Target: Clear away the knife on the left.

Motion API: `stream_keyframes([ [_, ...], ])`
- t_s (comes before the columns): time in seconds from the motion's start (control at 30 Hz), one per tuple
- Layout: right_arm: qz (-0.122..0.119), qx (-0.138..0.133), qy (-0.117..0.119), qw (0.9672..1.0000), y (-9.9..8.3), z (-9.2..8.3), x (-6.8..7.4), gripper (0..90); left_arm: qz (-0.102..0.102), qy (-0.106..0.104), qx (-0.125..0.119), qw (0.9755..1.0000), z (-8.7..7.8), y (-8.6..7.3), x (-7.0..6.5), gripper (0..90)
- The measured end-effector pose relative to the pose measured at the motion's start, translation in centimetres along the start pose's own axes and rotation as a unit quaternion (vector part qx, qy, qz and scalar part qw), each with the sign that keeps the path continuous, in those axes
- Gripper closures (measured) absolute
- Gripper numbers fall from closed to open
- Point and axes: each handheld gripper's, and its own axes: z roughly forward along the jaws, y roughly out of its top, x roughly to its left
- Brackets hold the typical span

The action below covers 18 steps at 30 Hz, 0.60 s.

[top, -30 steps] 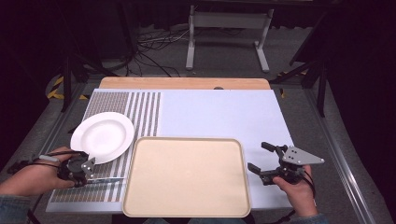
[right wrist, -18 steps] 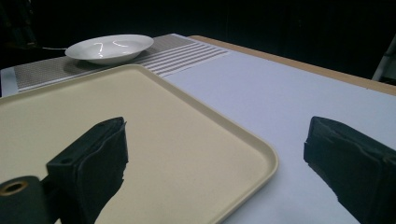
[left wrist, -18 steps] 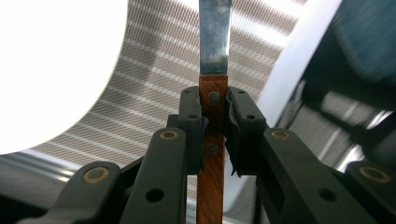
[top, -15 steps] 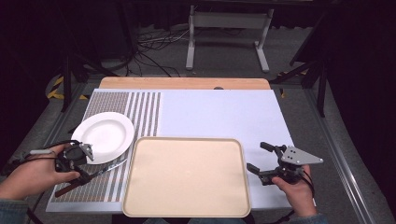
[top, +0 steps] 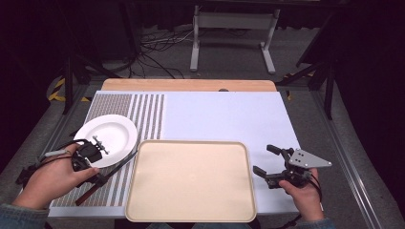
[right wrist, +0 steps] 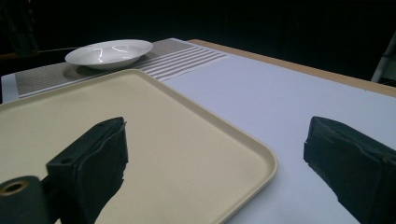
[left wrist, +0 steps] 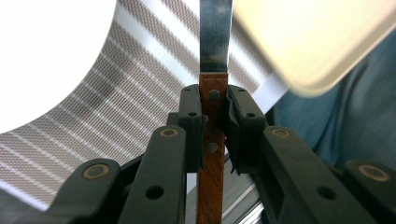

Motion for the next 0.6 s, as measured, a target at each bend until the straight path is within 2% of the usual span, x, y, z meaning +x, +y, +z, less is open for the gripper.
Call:
stream_keyframes([
  [0.13, 0.0, 0.002, -0.002, 1.0, -0.1, -0.1, -0.1, 6.8, -0.031, 0.009, -0.009, 0.9994, 0.1, 0.6, -0.9, 77.8],
  [0.27, 0.001, -0.001, -0.001, 1.0, -0.1, -0.2, -0.1, 6.8, -0.046, -0.002, -0.022, 0.9987, 0.1, 0.9, -1.6, 77.8],
  [0.37, -0.001, 0.001, -0.004, 1.0, -0.1, -0.3, -0.1, 6.8, -0.056, 0.013, -0.033, 0.9978, -0.1, 1.1, -1.9, 77.8],
  [0.4, 0.0, 0.0, -0.005, 1.0, -0.1, -0.4, -0.1, 6.8, -0.06, -0.001, -0.036, 0.9976, 0.0, 1.2, -2.2, 77.8],
  [0.43, 0.0, 0.0, -0.005, 1.0, -0.1, -0.4, -0.1, 6.8, -0.06, -0.001, -0.036, 0.9976, 0.0, 1.2, -2.2, 77.8],
  [0.6, 0.001, 0.0, -0.005, 1.0, -0.2, -0.3, -0.2, 6.8, -0.058, -0.032, -0.052, 0.9965, 0.2, 1.6, -2.8, 77.8],
])
